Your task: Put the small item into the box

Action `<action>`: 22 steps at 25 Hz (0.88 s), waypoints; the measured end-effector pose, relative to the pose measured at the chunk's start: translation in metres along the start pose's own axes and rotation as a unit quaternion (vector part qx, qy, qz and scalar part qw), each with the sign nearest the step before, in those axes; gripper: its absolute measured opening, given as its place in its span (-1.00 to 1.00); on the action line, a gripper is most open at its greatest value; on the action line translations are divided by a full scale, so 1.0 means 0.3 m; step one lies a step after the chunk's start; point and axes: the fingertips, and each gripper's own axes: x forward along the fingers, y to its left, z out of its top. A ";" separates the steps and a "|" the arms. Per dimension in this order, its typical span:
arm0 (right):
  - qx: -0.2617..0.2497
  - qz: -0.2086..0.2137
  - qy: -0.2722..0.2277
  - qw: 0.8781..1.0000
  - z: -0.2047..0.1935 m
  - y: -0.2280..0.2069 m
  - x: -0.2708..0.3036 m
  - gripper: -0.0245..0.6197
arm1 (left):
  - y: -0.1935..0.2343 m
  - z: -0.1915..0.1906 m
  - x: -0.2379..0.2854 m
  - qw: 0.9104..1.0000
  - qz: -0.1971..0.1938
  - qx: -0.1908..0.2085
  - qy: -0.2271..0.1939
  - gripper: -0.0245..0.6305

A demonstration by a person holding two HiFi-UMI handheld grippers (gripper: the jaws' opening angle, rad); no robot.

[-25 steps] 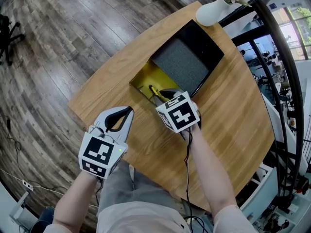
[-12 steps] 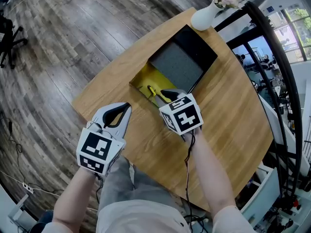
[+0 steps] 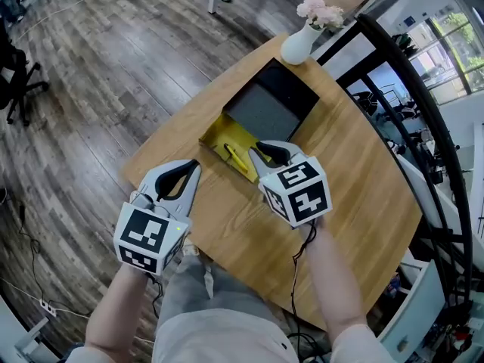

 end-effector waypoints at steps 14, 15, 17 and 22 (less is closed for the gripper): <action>0.013 -0.037 -0.168 0.985 0.236 0.107 -0.558 -0.89 | -0.166 0.344 -0.304 0.995 0.006 0.045 -0.088 -0.92; 0.013 -0.040 -0.180 0.983 0.245 0.121 -0.595 -0.89 | -0.179 0.354 -0.324 0.995 0.007 0.045 -0.089 -0.92; 0.014 -0.047 -0.204 0.978 0.257 0.143 -0.668 -0.90 | -0.201 0.377 -0.365 0.994 0.009 0.051 -0.097 -0.92; 0.016 -0.070 -0.268 0.961 0.274 0.187 -0.829 -0.91 | -0.241 0.450 -0.469 0.988 0.012 0.078 -0.135 -0.92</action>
